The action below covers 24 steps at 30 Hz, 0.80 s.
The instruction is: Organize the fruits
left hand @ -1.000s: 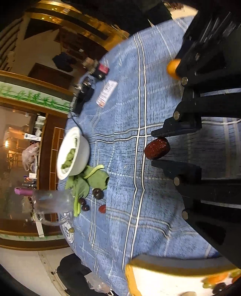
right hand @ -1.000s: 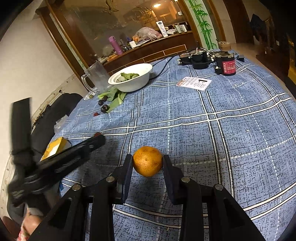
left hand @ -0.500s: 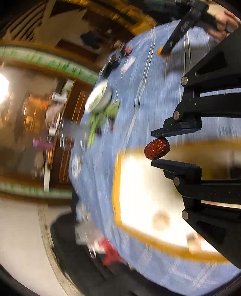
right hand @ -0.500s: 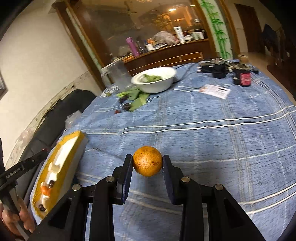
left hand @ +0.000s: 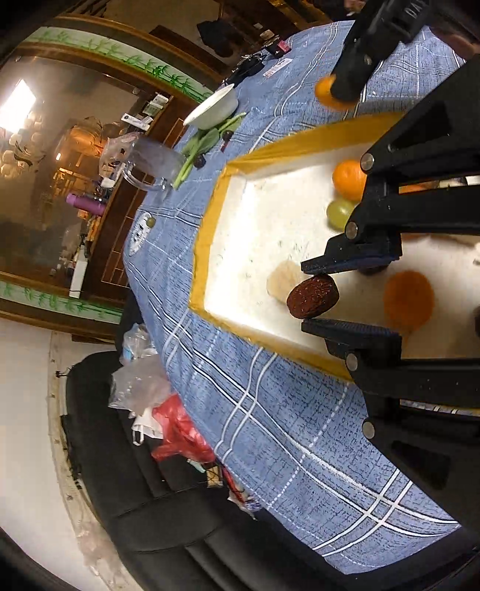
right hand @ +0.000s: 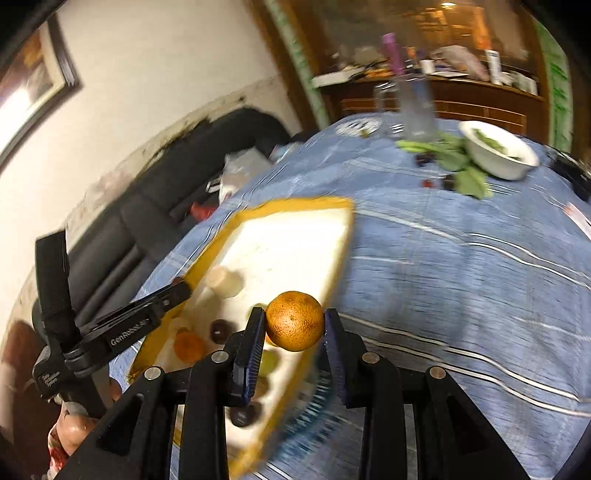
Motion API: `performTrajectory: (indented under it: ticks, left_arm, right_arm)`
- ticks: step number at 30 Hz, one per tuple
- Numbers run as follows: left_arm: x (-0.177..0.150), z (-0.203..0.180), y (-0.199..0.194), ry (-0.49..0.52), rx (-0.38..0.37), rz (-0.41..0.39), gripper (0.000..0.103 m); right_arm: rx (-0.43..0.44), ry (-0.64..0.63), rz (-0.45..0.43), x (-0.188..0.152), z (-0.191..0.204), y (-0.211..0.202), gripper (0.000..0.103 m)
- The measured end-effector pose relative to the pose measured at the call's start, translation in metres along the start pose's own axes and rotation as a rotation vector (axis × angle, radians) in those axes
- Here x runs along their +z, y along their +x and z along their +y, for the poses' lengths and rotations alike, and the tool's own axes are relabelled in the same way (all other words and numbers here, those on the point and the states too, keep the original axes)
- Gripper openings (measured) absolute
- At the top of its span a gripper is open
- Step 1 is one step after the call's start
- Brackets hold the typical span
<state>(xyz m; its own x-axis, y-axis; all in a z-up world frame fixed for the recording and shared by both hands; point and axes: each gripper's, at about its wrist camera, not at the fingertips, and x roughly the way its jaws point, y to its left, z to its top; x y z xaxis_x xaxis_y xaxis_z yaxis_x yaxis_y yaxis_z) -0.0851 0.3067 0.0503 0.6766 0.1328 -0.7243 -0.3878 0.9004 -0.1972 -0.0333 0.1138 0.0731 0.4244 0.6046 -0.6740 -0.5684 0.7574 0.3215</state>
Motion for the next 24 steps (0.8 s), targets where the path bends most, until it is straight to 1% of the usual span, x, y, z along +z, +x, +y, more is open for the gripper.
performTrajectory:
  ticks: [4, 7, 9, 11, 13, 15, 16, 17, 20, 24]
  left_arm:
    - [-0.001, 0.010, 0.012, -0.017, -0.014, 0.041, 0.024]
    - [-0.001, 0.014, 0.013, -0.026, -0.025, 0.047, 0.024]
    - [-0.001, 0.015, 0.011, -0.027, -0.041, 0.046, 0.033]
    - [0.000, 0.016, 0.007, -0.030, -0.059, 0.037, 0.050]
    - [0.002, 0.017, 0.003, -0.033, -0.078, 0.031, 0.054]
    - [0.002, 0.017, -0.001, -0.030, -0.089, 0.032, 0.056]
    - [0.002, 0.018, -0.002, -0.028, -0.090, 0.032, 0.057]
    - [0.002, 0.018, -0.003, -0.028, -0.091, 0.032, 0.057]
    - [0.001, 0.017, -0.009, -0.027, -0.089, 0.024, 0.060]
    - [0.000, 0.008, -0.028, 0.006, -0.063, -0.031, 0.064]
  right_arm:
    - [-0.021, -0.035, 0.063, 0.008, 0.019, 0.033, 0.035]
    - [-0.050, -0.052, 0.104, 0.011, 0.024, 0.054, 0.036]
    - [-0.066, -0.054, 0.121, 0.014, 0.022, 0.063, 0.037]
    - [-0.076, -0.054, 0.129, 0.018, 0.022, 0.071, 0.037]
    - [-0.087, -0.062, 0.128, 0.019, 0.025, 0.075, 0.037]
    - [-0.091, -0.071, 0.118, 0.022, 0.028, 0.076, 0.039]
    - [-0.091, -0.073, 0.112, 0.023, 0.028, 0.076, 0.043]
    - [-0.096, -0.074, 0.103, 0.024, 0.028, 0.074, 0.045]
    - [-0.108, -0.071, 0.076, 0.026, 0.029, 0.064, 0.046]
    - [-0.122, -0.040, 0.021, 0.023, 0.022, 0.034, 0.046]
